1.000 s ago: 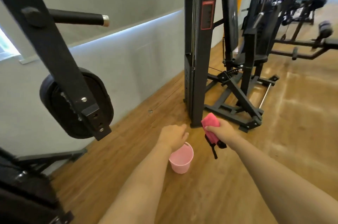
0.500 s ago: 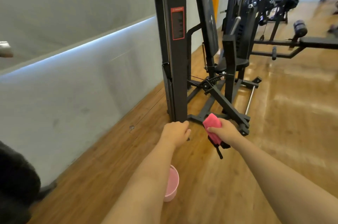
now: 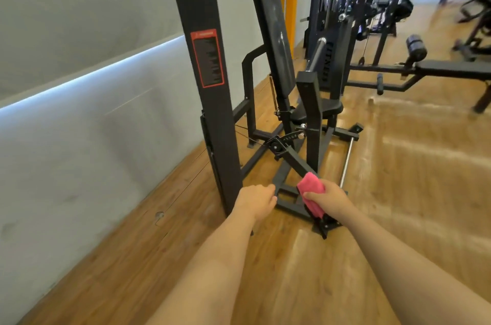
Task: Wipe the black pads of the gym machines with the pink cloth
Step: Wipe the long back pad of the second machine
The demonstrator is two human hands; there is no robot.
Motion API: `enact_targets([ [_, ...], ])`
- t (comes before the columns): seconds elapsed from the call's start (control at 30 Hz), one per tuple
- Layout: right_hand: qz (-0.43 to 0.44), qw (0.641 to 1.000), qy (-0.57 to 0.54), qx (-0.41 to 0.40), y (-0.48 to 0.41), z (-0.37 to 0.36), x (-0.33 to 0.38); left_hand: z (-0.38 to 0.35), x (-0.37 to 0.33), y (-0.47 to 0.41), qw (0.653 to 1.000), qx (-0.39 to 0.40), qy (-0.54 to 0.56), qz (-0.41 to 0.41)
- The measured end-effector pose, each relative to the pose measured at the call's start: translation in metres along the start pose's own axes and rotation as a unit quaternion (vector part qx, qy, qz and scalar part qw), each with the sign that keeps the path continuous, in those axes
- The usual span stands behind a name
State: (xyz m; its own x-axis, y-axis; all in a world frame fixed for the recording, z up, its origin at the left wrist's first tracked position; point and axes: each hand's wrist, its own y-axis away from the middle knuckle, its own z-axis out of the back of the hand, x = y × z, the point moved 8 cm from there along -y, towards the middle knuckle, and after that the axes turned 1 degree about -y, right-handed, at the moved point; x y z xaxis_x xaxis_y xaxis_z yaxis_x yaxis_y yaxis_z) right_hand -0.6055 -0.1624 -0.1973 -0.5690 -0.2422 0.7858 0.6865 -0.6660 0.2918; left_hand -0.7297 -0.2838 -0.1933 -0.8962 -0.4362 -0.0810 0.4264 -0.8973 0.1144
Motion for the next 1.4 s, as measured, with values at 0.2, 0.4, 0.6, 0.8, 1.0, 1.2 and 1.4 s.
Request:
enact_targets([
  [0.2, 0.023, 1.0, 0.0, 0.006, -0.105, 0.082, -0.019, 0.029, -0.043, -0.123, 0.996, -0.042, 0.068, 0.048],
  [0.4, 0.026, 1.0, 0.001, -0.011, -0.203, 0.188, -0.03, 0.063, -0.086, -0.231, 0.992, -0.069, 0.052, 0.09],
  [0.6, 0.039, 0.999, 0.005, 0.007, -0.279, 0.236, -0.043, 0.067, -0.112, -0.324, 0.995, -0.062, -0.006, 0.078],
  [0.8, 0.039, 0.999, -0.005, 0.012, -0.364, 0.273, -0.058, 0.061, -0.118, -0.43, 0.996, -0.062, 0.01, 0.063],
  [1.0, 0.027, 0.999, 0.014, 0.014, -0.467, 0.317, -0.057, 0.061, -0.117, -0.549, 0.998, -0.048, 0.006, 0.031],
  [1.2, 0.026, 0.999, 0.033, 0.005, -0.56, 0.366, -0.05, 0.073, -0.113, -0.652, 0.998, -0.057, 0.024, 0.025],
  [1.4, 0.011, 0.999, 0.039, 0.035, -0.642, 0.394, -0.075, 0.057, -0.116, -0.737, 0.998, -0.03, 0.028, 0.045],
])
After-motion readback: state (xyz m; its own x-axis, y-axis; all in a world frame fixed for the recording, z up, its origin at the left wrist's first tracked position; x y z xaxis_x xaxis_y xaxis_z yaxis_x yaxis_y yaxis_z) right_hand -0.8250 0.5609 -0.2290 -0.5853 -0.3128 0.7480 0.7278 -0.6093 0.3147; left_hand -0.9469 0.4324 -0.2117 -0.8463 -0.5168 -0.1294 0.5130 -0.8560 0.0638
